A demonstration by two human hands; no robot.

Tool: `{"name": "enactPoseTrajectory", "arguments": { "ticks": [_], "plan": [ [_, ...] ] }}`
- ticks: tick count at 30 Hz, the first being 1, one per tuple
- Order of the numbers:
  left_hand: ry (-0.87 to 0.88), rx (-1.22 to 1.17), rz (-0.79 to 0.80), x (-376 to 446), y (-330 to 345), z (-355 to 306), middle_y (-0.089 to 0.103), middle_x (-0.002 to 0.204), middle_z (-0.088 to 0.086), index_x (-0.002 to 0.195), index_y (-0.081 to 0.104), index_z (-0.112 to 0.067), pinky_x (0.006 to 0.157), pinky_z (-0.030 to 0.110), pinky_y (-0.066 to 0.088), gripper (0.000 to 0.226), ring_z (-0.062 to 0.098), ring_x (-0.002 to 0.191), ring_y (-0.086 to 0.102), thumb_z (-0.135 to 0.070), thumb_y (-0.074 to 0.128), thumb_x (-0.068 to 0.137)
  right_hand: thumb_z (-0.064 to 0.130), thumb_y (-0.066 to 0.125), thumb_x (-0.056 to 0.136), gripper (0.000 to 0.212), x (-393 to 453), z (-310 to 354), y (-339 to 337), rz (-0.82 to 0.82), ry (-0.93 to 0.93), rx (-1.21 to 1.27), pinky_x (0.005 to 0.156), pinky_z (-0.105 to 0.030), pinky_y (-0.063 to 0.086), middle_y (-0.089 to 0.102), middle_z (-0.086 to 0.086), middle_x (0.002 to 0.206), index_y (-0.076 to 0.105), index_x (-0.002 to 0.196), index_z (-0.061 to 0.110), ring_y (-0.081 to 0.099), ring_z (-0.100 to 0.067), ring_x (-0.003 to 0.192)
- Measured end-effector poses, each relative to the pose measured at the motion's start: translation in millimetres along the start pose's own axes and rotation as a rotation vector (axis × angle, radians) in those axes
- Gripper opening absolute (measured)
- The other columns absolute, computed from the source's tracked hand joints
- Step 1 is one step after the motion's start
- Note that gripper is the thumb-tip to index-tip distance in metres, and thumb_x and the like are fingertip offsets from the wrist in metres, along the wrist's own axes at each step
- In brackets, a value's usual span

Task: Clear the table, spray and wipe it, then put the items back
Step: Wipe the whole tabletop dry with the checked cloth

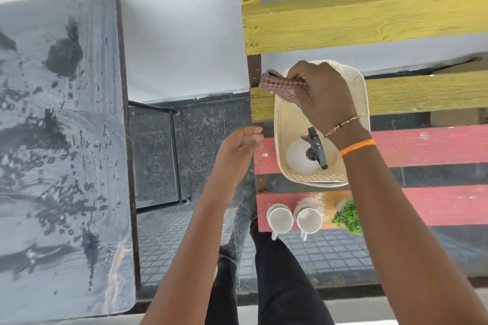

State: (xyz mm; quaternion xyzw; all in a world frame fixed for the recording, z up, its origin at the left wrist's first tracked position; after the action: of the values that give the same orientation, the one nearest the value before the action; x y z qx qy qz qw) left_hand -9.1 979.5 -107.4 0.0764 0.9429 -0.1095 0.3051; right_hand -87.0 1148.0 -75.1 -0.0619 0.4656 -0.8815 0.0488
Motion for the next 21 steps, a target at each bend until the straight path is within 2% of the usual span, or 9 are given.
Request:
{"name": "enactPoseTrajectory", "arguments": {
  "ticks": [2,4,6,8,10,12,16,19,21],
  "plan": [
    [-0.005,-0.121,0.025,-10.9,-12.1,-5.1,0.062,0.118,0.001,0.122,0.056,-0.014,0.104,0.033,0.04,0.029,0.015,0.109,0.06,-0.022,0.039,0.1,0.006,0.053,0.081,0.021,-6.6,45.0,-4.6,-0.023,-0.108,-0.025,0.075,-0.039,0.037,0.066,-0.011,0.095,0.06,0.101,0.007,0.052,-0.033,0.087],
    [-0.015,-0.306,0.06,-25.5,-25.3,-8.4,0.056,0.129,0.007,0.129,0.048,-0.013,0.106,0.031,0.038,0.034,0.015,0.11,0.058,-0.024,0.032,0.102,0.005,0.054,0.078,0.022,-16.9,91.4,-5.8,-0.039,-0.185,-0.005,0.075,-0.04,0.04,0.067,-0.01,0.093,0.06,0.099,0.008,0.053,-0.032,0.085],
    [0.002,-0.504,0.058,-45.4,-45.4,-0.2,0.048,0.138,0.015,0.138,0.036,-0.003,0.094,0.011,0.041,0.038,0.004,0.101,0.057,-0.017,0.029,0.103,0.005,0.057,0.073,0.023,-34.4,140.8,2.4,-0.009,-0.247,0.048,0.074,-0.039,0.043,0.067,-0.008,0.09,0.061,0.096,0.009,0.054,-0.031,0.084],
    [0.042,-0.657,-0.009,-69.3,-70.0,12.7,0.057,0.122,0.016,0.131,0.041,0.006,0.07,-0.002,0.042,0.035,0.006,0.092,0.058,-0.008,0.028,0.102,0.007,0.061,0.071,0.023,-56.6,187.6,17.6,0.042,-0.26,0.123,0.072,-0.036,0.044,0.065,-0.004,0.091,0.061,0.094,0.011,0.056,-0.028,0.086],
    [0.063,-0.778,-0.083,-93.1,-93.3,28.5,0.068,0.099,0.001,0.112,0.062,-0.011,0.074,0.01,0.05,0.039,0.012,0.095,0.064,-0.018,0.025,0.102,0.007,0.063,0.071,0.023,-79.4,229.2,37.2,0.103,-0.235,0.232,0.073,-0.033,0.046,0.063,-0.001,0.095,0.06,0.094,0.012,0.057,-0.023,0.089],
    [0.048,-0.96,-0.162,-115.9,-117.6,56.6,0.069,0.094,-0.002,0.094,0.072,-0.021,0.083,0.025,0.051,0.053,0.013,0.095,0.063,-0.029,0.02,0.101,0.007,0.065,0.071,0.024,-99.8,264.6,56.1,0.158,-0.22,0.31,0.076,-0.031,0.047,0.062,0.002,0.096,0.06,0.094,0.012,0.057,-0.016,0.087],
    [0.108,-1.173,-0.269,-167.8,-172.2,102.3,0.07,0.08,-0.005,0.077,0.075,-0.023,0.071,0.023,0.05,0.063,0.009,0.077,0.066,-0.033,0.017,0.099,0.009,0.068,0.069,0.023,-138.8,335.9,93.7,0.263,-0.215,0.388,0.072,-0.024,0.047,0.062,0.007,0.089,0.061,0.09,0.017,0.052,-0.007,0.075],
    [0.178,-1.273,-0.397,-208.2,-219.2,130.7,0.065,0.088,0.004,0.093,0.066,-0.013,0.076,0.026,0.049,0.038,0.017,0.084,0.062,-0.031,0.033,0.092,0.009,0.073,0.068,0.025,-162.5,382.5,125.7,0.394,-0.166,0.513,0.071,-0.026,0.053,0.064,0.006,0.085,0.061,0.088,0.019,0.06,-0.009,0.07],
    [0.21,-1.308,-0.417,-230.8,-250.1,146.4,0.066,0.09,0.009,0.102,0.061,-0.007,0.076,0.029,0.052,0.038,0.021,0.085,0.064,-0.029,0.031,0.093,0.014,0.079,0.067,0.031,-175.6,412.4,150.1,0.515,-0.144,0.571,0.066,-0.015,0.05,0.063,0.009,0.084,0.059,0.089,0.023,0.059,-0.003,0.066]
  ]
}}
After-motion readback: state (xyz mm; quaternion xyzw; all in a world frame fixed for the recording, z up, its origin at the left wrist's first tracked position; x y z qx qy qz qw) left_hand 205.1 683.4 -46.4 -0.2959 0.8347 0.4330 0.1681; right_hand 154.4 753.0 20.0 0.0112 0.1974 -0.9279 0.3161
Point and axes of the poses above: each hand's wrist, its own x-axis towards the middle knuckle, its own y-axis out of the palm, z = x × y, the point moved 4 cm from there along x, towards the middle knuckle
